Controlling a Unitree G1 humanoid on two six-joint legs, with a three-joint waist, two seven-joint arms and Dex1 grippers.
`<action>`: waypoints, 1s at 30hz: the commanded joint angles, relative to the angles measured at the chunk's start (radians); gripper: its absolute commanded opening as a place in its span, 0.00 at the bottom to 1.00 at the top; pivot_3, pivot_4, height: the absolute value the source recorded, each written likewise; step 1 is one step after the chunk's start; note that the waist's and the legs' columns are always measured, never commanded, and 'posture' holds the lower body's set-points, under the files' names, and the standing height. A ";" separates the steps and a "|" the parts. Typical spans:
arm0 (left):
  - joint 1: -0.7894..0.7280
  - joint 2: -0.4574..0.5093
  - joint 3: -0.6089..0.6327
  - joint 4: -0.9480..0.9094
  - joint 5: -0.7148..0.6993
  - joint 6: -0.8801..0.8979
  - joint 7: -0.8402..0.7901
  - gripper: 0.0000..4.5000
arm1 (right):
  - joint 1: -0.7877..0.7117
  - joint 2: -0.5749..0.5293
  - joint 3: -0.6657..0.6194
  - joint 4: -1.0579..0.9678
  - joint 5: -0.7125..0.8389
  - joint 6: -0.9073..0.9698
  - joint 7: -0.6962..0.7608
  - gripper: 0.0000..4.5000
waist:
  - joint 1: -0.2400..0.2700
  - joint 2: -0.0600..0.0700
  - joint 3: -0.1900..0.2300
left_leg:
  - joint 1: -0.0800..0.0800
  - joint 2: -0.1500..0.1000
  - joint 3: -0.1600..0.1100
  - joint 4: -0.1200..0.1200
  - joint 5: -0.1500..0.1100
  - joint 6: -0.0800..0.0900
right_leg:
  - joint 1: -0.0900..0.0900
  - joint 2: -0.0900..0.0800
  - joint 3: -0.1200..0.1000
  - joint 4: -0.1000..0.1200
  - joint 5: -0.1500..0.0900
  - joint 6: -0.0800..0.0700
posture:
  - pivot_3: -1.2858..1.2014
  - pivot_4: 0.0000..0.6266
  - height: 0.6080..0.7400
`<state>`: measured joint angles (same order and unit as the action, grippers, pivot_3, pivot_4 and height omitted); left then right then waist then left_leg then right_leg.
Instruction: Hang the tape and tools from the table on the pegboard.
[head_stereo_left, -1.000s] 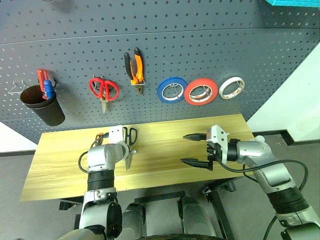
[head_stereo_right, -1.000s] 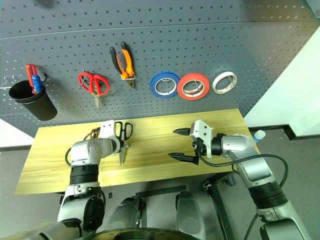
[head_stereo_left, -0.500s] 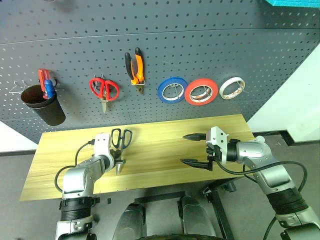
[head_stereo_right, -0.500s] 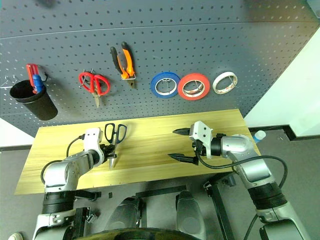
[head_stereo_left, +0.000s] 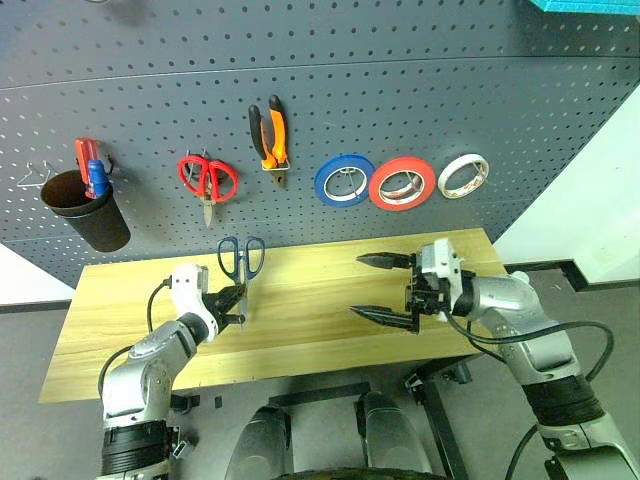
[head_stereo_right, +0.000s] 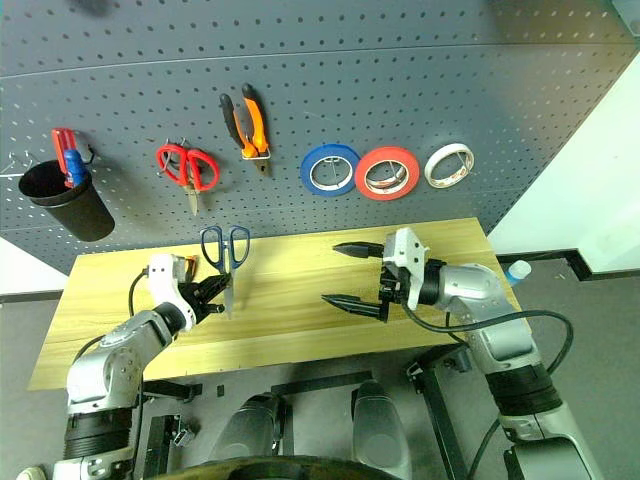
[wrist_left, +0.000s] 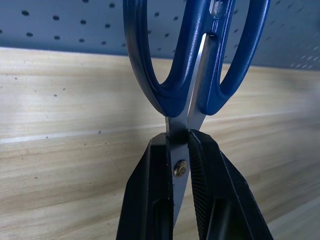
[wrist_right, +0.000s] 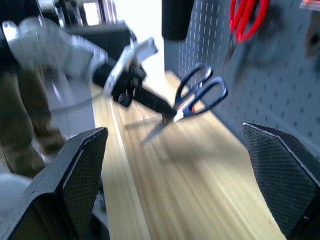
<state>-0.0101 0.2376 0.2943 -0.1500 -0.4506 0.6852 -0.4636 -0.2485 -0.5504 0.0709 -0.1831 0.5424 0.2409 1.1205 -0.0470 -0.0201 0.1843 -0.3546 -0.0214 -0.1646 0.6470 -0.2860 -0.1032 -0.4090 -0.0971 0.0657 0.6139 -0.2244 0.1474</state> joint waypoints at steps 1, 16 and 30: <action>0.027 0.019 0.050 -0.031 -0.051 -0.073 -0.046 0.04 | -0.031 0.014 -0.043 -0.073 0.062 0.009 -0.012 1.00 | 0.001 0.000 0.000 | 0.000 0.000 0.000 0.000 0.000 0.000 | 0.000 0.000 0.000 0.000 0.000 0.000 | 0.49 0.17 0.98; 0.064 0.046 0.198 -0.093 -0.301 -0.194 -0.168 0.04 | -0.034 0.024 -0.010 -0.069 -0.001 -0.054 0.016 1.00 | 0.002 0.001 -0.002 | 0.000 0.000 0.000 0.000 0.000 0.000 | 0.000 0.000 0.000 0.000 0.000 -0.001 | 0.49 0.14 0.98; -0.073 0.092 0.206 -0.018 -0.379 -0.228 -0.151 0.04 | -0.041 0.049 -0.012 -0.128 0.061 -0.025 0.007 1.00 | 0.002 0.000 -0.010 | 0.000 0.000 0.000 0.000 0.000 0.000 | 0.000 0.000 0.000 -0.001 0.001 -0.001 | 0.49 0.12 0.98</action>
<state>-0.0621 0.3146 0.4873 -0.1585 -0.8169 0.4851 -0.6124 -0.2771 -0.5068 0.0657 -0.2813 0.5937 0.2303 1.1258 -0.0451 -0.0205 0.1738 -0.3546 -0.0214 -0.1643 0.6471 -0.2860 -0.1030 -0.4088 -0.0970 0.0657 0.6133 -0.2237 0.1470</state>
